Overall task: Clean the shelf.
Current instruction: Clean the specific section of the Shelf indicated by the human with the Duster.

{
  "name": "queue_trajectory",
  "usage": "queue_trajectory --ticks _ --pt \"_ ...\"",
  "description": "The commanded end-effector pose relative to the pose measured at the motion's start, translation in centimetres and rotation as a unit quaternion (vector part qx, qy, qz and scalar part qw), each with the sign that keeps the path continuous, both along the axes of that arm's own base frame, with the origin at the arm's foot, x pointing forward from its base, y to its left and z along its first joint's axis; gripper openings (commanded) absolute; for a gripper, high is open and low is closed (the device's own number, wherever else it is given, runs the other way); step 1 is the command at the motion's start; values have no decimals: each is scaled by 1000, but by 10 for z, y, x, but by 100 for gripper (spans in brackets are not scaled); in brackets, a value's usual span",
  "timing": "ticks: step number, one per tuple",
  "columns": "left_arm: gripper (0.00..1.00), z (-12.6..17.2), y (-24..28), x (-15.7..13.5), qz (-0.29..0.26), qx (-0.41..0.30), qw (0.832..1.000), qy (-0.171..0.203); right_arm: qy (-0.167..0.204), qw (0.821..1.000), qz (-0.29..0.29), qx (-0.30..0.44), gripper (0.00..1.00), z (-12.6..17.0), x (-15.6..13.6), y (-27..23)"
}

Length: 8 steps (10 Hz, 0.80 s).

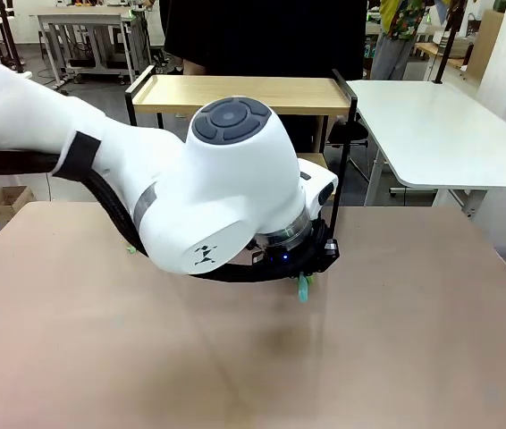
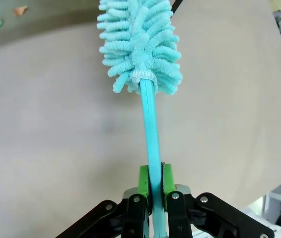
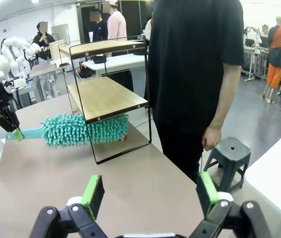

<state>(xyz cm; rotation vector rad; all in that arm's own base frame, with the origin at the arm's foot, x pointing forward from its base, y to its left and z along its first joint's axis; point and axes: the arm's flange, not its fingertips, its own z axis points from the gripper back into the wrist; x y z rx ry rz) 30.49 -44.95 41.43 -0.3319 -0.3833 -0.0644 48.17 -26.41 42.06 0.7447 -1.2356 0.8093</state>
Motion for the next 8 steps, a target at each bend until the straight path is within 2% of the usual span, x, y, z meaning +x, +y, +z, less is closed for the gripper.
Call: queue_trajectory --ticks 1,4,6,8 --pt "13 -22 -27 17 22 1 1000 -19 -3 1000 0 0 100 3 0 1" --pt "13 -47 -41 32 29 0 999 -33 -3 1000 0 0 100 3 0 1" --pt "13 -55 -48 39 28 -23 999 -28 -3 1000 0 0 100 3 0 1" --pt "13 -71 -51 47 39 -1 999 -16 -3 1000 0 0 100 3 0 1"
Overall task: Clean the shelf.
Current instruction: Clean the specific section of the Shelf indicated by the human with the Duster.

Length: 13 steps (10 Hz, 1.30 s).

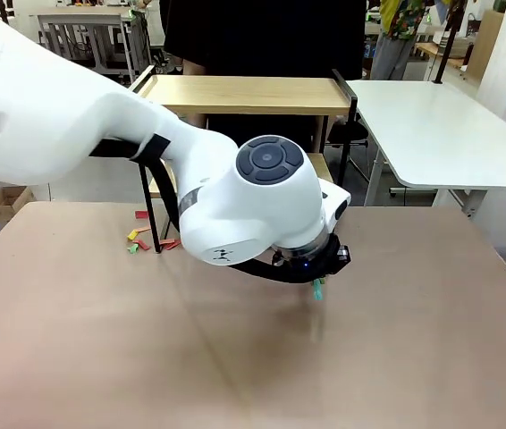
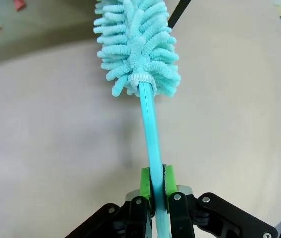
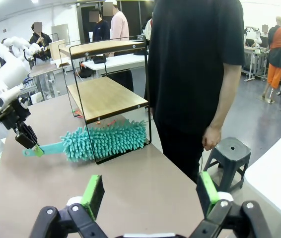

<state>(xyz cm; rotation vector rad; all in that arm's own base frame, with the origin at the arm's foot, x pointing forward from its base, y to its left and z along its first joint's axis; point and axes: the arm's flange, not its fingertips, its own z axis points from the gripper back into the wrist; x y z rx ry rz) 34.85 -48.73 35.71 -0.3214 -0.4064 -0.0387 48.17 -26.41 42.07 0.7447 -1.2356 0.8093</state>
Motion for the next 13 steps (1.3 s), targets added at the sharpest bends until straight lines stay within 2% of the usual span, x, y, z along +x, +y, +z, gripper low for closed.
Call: queue_trajectory --ticks 1,3,4,6,9,13 --pt "13 -23 -13 5 30 3 1000 5 -3 1000 0 0 100 3 0 1" --pt "13 -26 -14 7 34 9 999 25 -3 1000 0 0 100 3 0 1" --pt "13 -21 -4 6 7 10 1000 16 -3 1000 0 0 100 3 0 1" --pt "13 -28 -6 8 8 14 1000 22 -3 1000 0 0 100 3 0 1" --pt "13 -21 31 26 24 44 997 60 -3 1000 0 0 100 3 0 1" --pt "13 -11 104 34 61 77 993 70 -3 1000 0 0 100 3 0 1"
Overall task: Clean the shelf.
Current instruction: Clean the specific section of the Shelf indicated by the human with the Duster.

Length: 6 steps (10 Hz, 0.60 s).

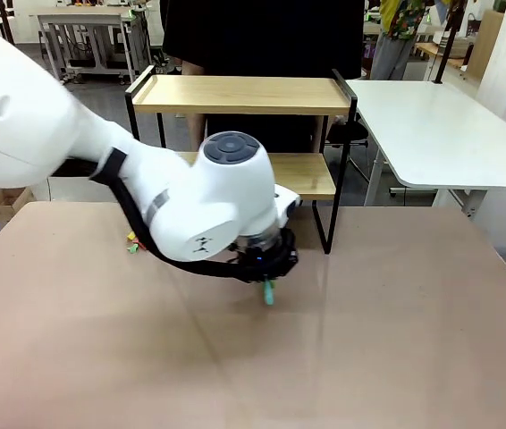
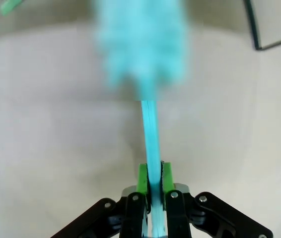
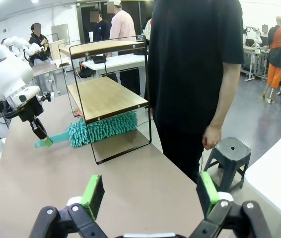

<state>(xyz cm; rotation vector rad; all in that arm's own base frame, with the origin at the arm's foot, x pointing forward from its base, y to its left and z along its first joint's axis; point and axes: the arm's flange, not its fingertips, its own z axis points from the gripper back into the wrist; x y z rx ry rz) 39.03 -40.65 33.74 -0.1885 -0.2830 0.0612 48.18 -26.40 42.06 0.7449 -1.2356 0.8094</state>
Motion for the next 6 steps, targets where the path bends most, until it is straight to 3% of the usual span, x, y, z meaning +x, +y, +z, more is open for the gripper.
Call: queue_trajectory --ticks 1,6 --pt "13 7 46 -8 19 35 999 7 -3 1000 0 0 100 3 0 1" --pt "13 10 137 -19 90 137 986 3 -3 1000 0 0 100 3 0 1"
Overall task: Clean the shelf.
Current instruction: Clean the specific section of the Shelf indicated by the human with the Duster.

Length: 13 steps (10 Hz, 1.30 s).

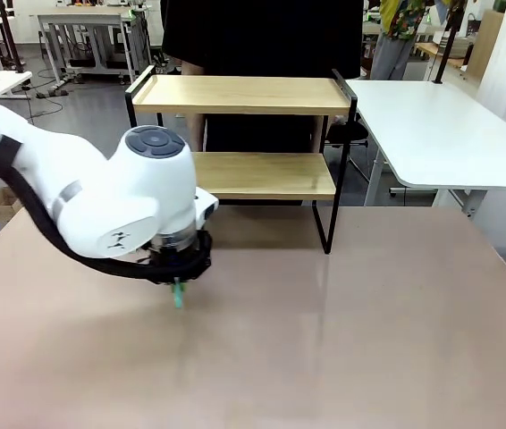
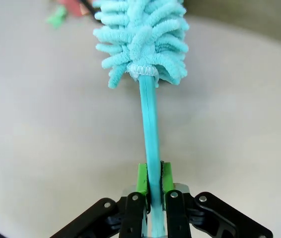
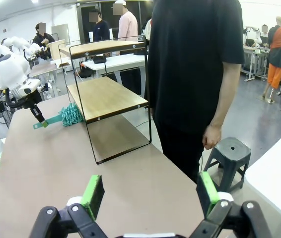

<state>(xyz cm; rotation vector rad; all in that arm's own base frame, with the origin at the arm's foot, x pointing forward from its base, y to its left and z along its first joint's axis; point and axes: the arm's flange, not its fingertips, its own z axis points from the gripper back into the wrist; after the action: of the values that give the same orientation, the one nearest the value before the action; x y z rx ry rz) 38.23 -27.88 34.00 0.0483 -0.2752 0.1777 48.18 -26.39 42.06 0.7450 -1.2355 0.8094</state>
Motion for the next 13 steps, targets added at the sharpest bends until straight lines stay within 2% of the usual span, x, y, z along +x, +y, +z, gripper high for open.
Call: queue_trajectory --ticks 1,2,3,4,7,8,11,13 --pt "13 13 21 -15 29 46 998 -16 -3 1000 0 0 100 3 0 1" --pt "13 18 26 -18 35 46 998 -28 -3 1000 0 0 100 3 0 1" --pt "13 22 22 -22 16 -12 999 -31 -3 1000 0 0 100 3 0 1" --pt "13 15 23 -8 12 30 999 -13 -3 1000 0 0 100 3 0 1" --pt "13 21 17 -12 8 18 1000 -23 -3 1000 0 0 100 3 0 1" --pt "13 32 21 -17 -10 -26 999 -34 -3 1000 0 0 100 3 0 1" --pt "13 54 40 -31 -67 -71 994 -44 -3 1000 0 0 100 3 0 1" --pt "13 62 54 -37 -128 -99 987 -23 -3 1000 0 0 100 3 0 1"
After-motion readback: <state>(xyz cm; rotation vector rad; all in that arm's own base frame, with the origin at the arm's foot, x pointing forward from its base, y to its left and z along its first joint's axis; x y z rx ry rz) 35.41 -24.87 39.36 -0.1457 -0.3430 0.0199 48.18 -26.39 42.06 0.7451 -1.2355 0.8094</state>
